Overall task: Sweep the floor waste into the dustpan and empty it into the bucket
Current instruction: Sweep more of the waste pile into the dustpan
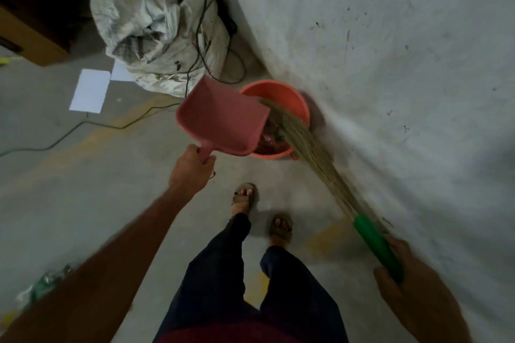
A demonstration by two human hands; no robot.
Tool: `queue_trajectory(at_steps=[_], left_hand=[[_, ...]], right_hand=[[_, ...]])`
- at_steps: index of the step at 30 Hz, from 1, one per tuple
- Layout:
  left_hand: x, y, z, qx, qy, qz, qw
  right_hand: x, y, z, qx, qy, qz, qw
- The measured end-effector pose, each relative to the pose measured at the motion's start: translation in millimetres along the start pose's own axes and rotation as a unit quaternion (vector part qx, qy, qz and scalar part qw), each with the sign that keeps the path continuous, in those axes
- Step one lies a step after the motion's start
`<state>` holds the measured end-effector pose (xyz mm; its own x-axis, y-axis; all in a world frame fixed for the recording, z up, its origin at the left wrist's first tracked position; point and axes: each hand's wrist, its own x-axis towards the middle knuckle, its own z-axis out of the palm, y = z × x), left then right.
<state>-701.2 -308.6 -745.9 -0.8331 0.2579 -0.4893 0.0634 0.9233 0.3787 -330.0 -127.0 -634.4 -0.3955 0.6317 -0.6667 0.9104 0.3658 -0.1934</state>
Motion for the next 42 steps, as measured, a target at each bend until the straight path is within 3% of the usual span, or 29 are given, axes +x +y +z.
queue_trajectory(at_steps=[8,14,18,27,35,42], left_hand=[[-125,-87,-34,-0.018,0.087,-0.061,0.994],[-220,-165,-50,-0.055,0.195,-0.127,0.971],[-280,-225,-59,-0.091,0.228,-0.215,0.945],[-455,-388,-50,-0.211,0.294,-0.359,0.86],[-591,-512,-6,-0.281,0.318,-0.479,0.768],[-637,-566,31,-0.326,0.322,-0.565,0.686]], right_hand=[[3,-7,4,-0.101,0.044,-0.18,0.977],[7,-68,37,-0.179,0.033,-0.294,0.938],[-25,-118,73,-0.194,0.016,-0.363,0.911],[-150,-211,206,-0.279,-0.011,-0.514,0.811],[-236,-241,320,-0.355,-0.033,-0.539,0.763],[-276,-291,389,-0.399,-0.058,-0.584,0.704]])
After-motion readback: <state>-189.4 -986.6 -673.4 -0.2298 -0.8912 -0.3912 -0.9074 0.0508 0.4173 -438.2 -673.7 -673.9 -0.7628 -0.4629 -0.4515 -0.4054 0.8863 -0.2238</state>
